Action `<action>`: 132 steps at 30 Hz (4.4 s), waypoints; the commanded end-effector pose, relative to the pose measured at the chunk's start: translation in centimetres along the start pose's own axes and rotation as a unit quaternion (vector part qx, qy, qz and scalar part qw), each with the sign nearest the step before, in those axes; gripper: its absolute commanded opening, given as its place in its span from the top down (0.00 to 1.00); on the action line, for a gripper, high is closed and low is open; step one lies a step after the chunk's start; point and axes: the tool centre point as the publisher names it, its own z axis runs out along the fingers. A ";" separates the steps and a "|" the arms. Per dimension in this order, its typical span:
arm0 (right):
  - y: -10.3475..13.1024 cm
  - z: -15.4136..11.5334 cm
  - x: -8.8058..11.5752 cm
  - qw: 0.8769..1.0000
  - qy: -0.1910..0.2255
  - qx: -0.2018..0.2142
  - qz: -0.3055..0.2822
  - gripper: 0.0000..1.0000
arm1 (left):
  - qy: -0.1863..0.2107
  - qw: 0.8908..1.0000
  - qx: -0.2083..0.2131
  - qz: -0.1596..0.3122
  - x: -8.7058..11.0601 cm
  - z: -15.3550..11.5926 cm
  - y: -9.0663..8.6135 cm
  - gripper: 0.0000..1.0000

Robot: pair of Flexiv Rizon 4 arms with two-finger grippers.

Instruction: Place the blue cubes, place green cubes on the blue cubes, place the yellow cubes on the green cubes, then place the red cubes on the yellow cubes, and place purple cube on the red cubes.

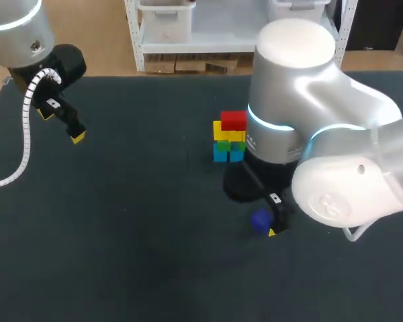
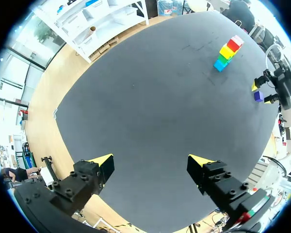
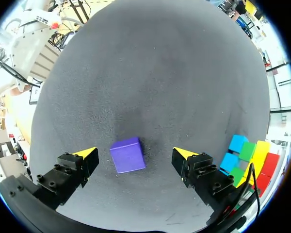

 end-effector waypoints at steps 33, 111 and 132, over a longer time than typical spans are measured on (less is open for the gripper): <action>0.6 -6.5 0.8 0.997 0.009 -0.001 0.081 1.00 | 0.001 1.000 0.002 0.001 -0.1 0.0 0.2 0.00; -15.9 -12.7 2.9 0.982 0.003 -0.024 0.189 1.00 | 0.001 1.000 0.002 0.001 -0.1 0.0 0.2 0.00; -16.3 -12.4 2.8 0.982 0.010 -0.019 0.188 1.00 | 0.001 1.000 0.002 0.001 -0.1 0.0 0.2 0.00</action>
